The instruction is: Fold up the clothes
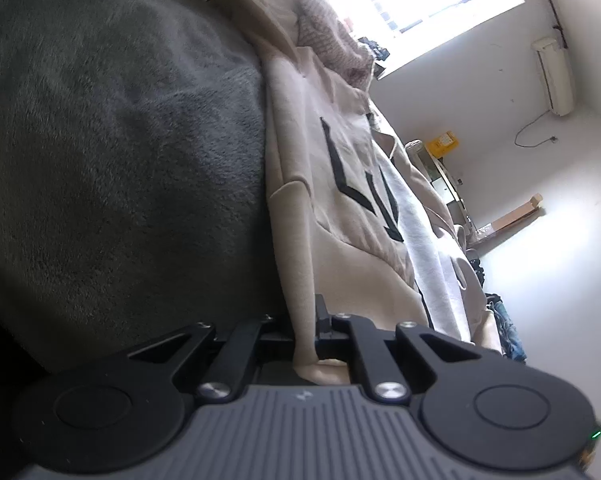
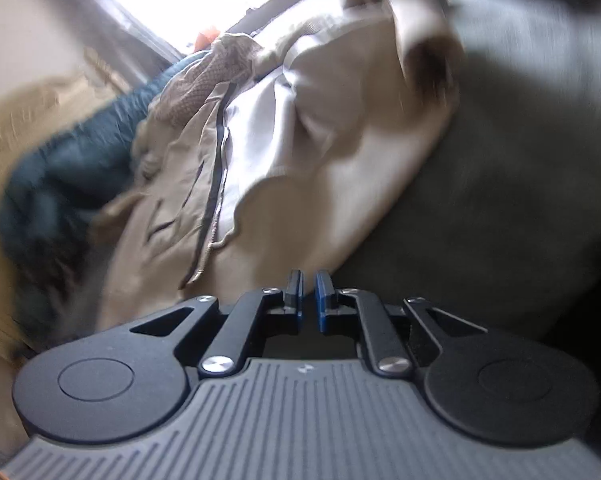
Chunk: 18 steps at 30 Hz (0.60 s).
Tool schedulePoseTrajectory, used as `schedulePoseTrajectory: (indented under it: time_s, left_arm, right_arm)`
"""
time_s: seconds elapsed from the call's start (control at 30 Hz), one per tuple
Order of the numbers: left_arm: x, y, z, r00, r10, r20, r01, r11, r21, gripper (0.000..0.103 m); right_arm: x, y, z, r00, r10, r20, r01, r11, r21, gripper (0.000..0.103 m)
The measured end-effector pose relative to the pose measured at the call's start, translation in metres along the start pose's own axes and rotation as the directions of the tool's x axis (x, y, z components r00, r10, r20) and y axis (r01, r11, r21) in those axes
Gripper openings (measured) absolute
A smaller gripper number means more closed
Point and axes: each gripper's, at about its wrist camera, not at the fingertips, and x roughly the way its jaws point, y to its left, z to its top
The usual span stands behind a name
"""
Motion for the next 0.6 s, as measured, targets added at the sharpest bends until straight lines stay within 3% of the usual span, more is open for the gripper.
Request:
schedulePoseTrajectory:
  time_s: [0.13,0.33,0.43,0.5,0.6]
  left_arm:
    - [-0.011,-0.002,-0.001,0.999,-0.038,0.023,0.038,0.999,-0.004,0.005]
    - [-0.009,-0.003,-0.003,0.999,-0.037,0.014,0.036,0.999,0.037,0.005]
    - [-0.011,0.005,-0.007,0.999,-0.046,-0.001,0.046,0.998,0.037,0.006]
    - [-0.020,0.009,-0.006,0.998,-0.064,-0.005,0.064,0.996,0.055,0.010]
    - [-0.041,0.012,-0.001,0.997,-0.069,0.033,0.065,0.992,0.105,0.025]
  right_arm:
    - [0.006,0.054,0.019,0.996,0.079,0.042,-0.069,0.977,-0.201,0.007]
    - [0.079,0.153,0.022,0.987,0.162,0.008,-0.138,0.865,-0.483,0.007]
    - [0.122,0.168,0.015,0.985,0.143,-0.093,-0.170,0.832,-0.528,0.007]
    - [0.153,0.165,0.004,0.982,0.054,-0.181,-0.147,0.820,-0.553,0.008]
    - [0.156,0.156,0.006,0.977,0.068,-0.201,-0.173,0.806,-0.566,0.009]
